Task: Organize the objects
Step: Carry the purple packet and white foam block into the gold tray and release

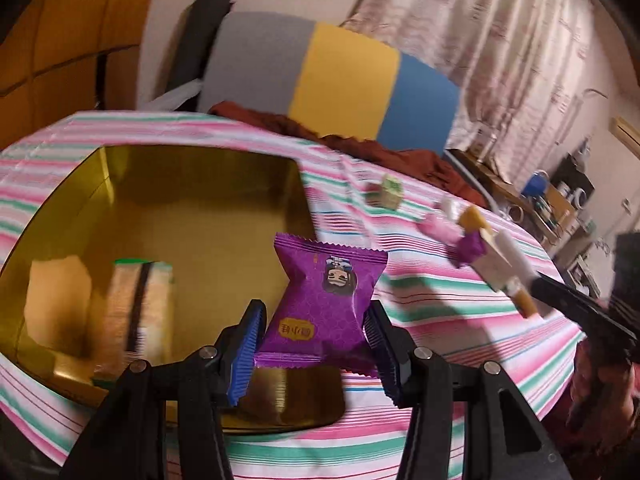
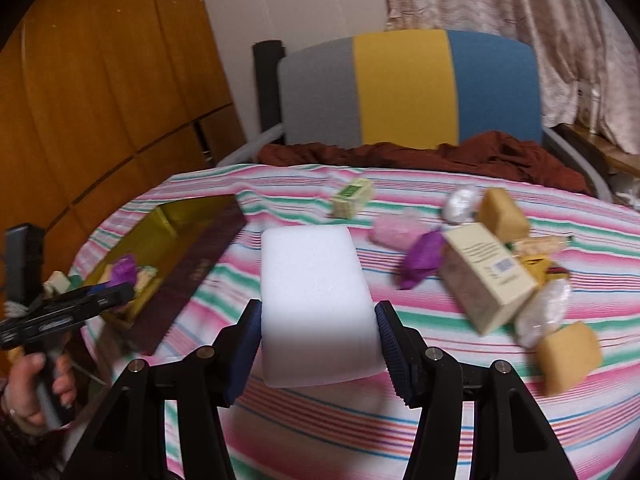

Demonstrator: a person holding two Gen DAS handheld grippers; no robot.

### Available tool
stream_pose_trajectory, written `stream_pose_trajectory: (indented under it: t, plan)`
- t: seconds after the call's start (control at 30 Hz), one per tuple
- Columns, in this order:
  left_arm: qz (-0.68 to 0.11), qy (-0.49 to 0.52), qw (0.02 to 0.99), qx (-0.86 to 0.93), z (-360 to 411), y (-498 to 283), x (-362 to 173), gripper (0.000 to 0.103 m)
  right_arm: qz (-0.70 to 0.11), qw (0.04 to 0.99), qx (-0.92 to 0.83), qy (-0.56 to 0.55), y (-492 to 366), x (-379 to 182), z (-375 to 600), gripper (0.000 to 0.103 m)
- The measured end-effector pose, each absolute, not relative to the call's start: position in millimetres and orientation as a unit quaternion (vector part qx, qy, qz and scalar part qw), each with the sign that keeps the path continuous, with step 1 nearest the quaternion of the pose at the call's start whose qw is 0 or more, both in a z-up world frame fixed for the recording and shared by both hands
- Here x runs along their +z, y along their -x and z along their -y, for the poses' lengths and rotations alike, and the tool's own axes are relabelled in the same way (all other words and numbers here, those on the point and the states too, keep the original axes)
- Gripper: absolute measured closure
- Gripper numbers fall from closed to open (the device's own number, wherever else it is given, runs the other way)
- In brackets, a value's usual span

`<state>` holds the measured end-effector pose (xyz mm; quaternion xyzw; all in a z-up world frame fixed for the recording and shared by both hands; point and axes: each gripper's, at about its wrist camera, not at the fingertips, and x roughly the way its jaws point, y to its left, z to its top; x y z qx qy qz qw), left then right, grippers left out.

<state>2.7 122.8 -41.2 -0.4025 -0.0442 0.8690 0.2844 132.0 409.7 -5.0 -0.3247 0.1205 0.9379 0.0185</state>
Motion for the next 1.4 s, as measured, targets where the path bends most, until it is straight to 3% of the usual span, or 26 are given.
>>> stream_pose_trajectory:
  t: [0.43,0.73,1.13,1.4]
  plan:
    - [0.034,0.458,0.25,0.852,-103.3,40.8,-58.2,0.051,-0.128,-0.063,0.941,0.307,-108.8,12.1,-302.9,0.046]
    - [0.101,0.512,0.23,0.821,-84.6,79.2,-72.0,0.048,-0.182,-0.078,0.919,0.342,-72.7,-1.7,-258.8,0.046]
    - [0.173,0.393,0.141,0.892,-8.0,52.5,-24.0,0.048,-0.171,-0.116,0.902,0.38,-57.3,-13.1,-220.8,0.045]
    - [0.187,0.388,0.128,0.893,2.5,59.7,-12.8,0.048,-0.152,-0.168,0.852,0.472,-10.4,-21.7,-186.6,0.045]
